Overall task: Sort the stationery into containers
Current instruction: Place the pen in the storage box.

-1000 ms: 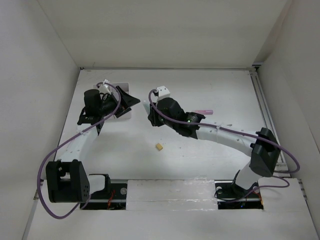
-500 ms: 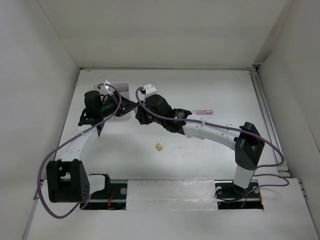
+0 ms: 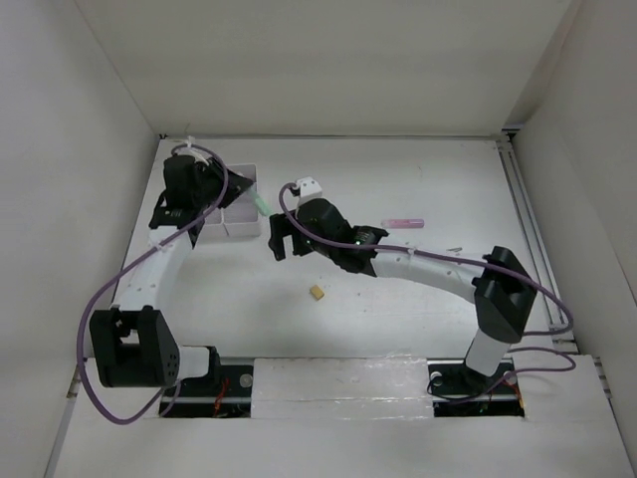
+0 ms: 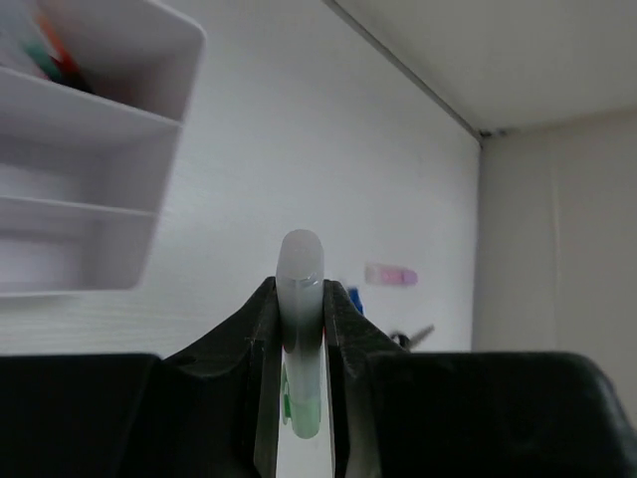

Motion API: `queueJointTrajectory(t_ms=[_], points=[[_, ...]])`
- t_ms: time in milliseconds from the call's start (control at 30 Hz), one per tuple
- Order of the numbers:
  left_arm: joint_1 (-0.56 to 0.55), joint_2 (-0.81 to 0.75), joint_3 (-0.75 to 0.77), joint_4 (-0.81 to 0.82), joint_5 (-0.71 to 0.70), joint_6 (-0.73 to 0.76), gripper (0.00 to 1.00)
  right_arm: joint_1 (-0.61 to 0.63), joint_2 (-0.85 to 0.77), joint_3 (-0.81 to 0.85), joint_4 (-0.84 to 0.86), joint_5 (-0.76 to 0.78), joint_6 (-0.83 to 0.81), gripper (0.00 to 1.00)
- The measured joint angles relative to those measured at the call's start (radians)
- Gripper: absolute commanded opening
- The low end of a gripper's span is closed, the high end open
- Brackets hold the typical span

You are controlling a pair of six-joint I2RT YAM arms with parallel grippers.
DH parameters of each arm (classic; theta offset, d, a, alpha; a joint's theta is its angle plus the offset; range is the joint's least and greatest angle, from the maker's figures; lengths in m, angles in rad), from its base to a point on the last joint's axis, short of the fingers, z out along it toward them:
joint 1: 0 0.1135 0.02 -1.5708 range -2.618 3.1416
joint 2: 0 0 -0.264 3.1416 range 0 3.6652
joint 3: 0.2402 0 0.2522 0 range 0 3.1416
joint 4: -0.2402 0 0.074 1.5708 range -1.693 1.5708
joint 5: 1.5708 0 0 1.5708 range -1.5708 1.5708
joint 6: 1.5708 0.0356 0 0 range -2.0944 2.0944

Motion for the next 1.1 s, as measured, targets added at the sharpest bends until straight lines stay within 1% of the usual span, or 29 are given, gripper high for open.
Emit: queueJointTrajectory(t_ms=[167,300,433,567,667,767,1033,1100], points=[[0.019,0.134,0.277,-0.135,-0.308,0.009,0.0,0.0,-0.142,-0.18,0.003,0.037,0.004,1.0],[0.056,0.26,0.448,-0.208,-0.521,0.0,0.0,0.0,-0.261,-0.294,0.007,0.062,0.007,1.0],[0.073,0.372,0.556,-0.269,-0.684,-0.011,0.0,0.0,-0.35,-0.363,0.013,0.08,0.007,1.0],[0.073,0.454,0.623,-0.327,-0.813,-0.026,0.0,0.0,-0.378,-0.383,0.022,0.08,0.007,1.0],[0.073,0.483,0.649,-0.357,-0.883,-0.033,0.0,0.0,-0.379,-0.389,0.022,0.08,0.007,1.0],[0.073,0.498,0.655,-0.361,-0.924,-0.034,0.0,0.0,-0.379,-0.389,0.022,0.08,0.006,1.0],[0.073,0.55,0.67,-0.357,-0.968,-0.035,0.0,0.0,-0.379,-0.389,0.022,0.074,-0.001,1.0],[0.073,0.562,0.67,-0.354,-0.968,-0.035,0.03,0.0,-0.379,-0.389,0.022,0.074,-0.001,1.0]])
